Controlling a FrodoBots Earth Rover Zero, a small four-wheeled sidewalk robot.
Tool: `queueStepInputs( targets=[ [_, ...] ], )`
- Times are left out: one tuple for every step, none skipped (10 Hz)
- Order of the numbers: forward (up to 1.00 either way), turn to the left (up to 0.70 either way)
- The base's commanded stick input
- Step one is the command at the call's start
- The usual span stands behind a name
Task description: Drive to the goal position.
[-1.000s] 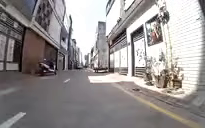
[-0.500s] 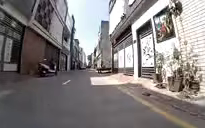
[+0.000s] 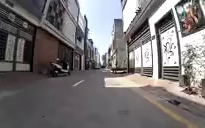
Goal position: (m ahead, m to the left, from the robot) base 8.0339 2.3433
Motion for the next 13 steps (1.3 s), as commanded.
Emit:
queueStepInputs(
  targets=[
    [1.00, 0.00],
    [1.00, 0.00],
    [1.00, 0.00],
    [1.00, 0.00],
    [1.00, 0.00],
    [1.00, 0.00],
    [1.00, 0.00],
    [1.00, 0.00],
    [1.00, 0.00],
    [1.00, 0.00],
    [1.00, 0.00],
    [1.00, 0.00],
    [1.00, 0.00]
  ],
)
